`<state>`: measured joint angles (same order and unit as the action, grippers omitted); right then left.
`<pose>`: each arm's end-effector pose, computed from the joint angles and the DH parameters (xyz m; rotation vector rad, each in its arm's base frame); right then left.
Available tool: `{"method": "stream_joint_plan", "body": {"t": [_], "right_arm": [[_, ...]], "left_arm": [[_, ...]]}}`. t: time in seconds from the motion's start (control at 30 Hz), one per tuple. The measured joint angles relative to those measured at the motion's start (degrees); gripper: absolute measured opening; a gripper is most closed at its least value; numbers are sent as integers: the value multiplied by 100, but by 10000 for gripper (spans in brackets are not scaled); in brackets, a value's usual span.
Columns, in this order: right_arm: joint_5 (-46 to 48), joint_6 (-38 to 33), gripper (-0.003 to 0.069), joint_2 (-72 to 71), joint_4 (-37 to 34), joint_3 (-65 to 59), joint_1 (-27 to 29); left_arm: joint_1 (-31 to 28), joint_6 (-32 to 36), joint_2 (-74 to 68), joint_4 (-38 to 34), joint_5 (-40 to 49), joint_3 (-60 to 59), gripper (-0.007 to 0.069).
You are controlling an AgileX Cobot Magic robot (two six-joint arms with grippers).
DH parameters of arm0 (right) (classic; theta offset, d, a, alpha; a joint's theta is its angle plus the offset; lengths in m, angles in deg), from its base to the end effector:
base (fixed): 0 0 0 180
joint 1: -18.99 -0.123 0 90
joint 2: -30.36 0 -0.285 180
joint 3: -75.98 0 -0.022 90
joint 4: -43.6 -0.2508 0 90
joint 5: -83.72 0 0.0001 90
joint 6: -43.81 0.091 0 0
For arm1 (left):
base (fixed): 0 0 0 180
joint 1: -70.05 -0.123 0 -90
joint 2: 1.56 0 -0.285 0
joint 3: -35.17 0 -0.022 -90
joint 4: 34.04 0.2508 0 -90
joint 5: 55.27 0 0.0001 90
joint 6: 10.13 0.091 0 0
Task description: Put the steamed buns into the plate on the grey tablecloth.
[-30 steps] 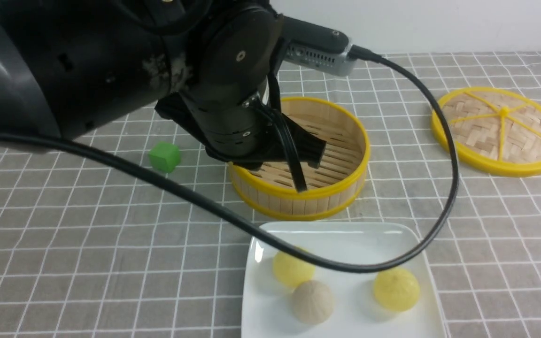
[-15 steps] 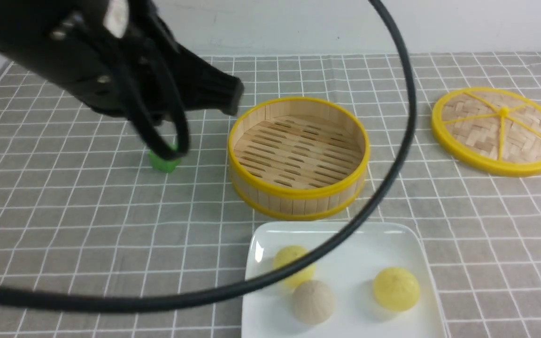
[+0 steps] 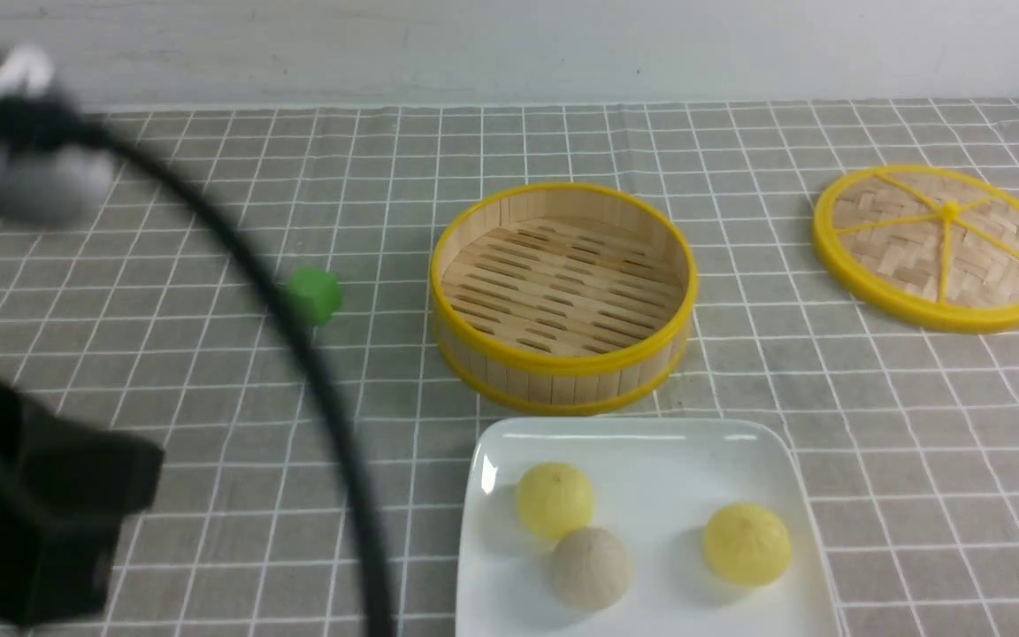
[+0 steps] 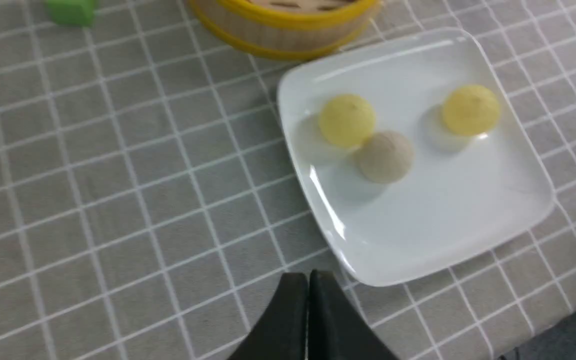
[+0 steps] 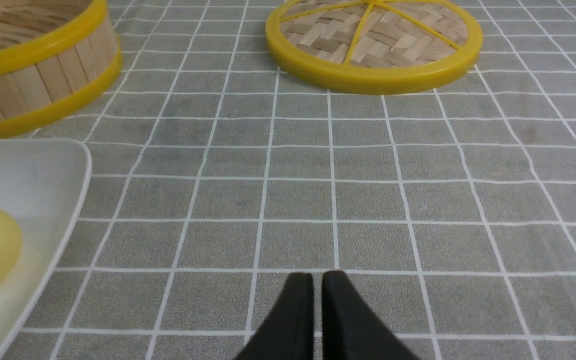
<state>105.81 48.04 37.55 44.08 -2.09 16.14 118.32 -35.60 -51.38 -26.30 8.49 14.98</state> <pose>0.0521 0.0023 0.1741 0.0175 1.8742 0.0768 0.0812 -0.0745 0.3848 0.4783 2.3239 -0.4682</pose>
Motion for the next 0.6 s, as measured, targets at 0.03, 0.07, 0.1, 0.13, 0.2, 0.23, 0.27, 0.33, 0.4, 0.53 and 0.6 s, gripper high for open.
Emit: {"method": "stream_joint_plan", "body": {"t": [0.03,0.07,0.1,0.13,0.2,0.23,0.27,0.33,0.4,0.53,0.6], "right_arm": [[0,0,53,0,0,0,0],[1,0,56,0,0,0,0],[1,0,57,0,0,0,0],[1,0,58,0,0,0,0],[1,0,64,0,0,0,0],[1,0,64,0,0,0,0],[1,0,64,0,0,0,0],[1,0,68,0,0,0,0],[1,0,71,0,0,0,0],[1,0,76,0,0,0,0],[1,0,78,0,0,0,0]], "left_arm": [[0,12,100,-41,-241,-169,25],[0,23,409,-138,-873,-761,25],[0,27,590,-172,-1396,-1174,25],[0,22,743,-186,-1962,-1564,25],[0,-121,1014,-186,-3581,-2447,25],[0,-162,1071,-186,-4197,-2716,25],[0,-161,1078,-186,-4293,-2753,25],[0,-191,1104,-186,-5276,-3108,25],[0,-197,1104,-186,-5750,-3268,27],[0,-203,1104,-186,-6012,-3403,32],[0,-203,1104,-186,-5991,-3405,33]]}}
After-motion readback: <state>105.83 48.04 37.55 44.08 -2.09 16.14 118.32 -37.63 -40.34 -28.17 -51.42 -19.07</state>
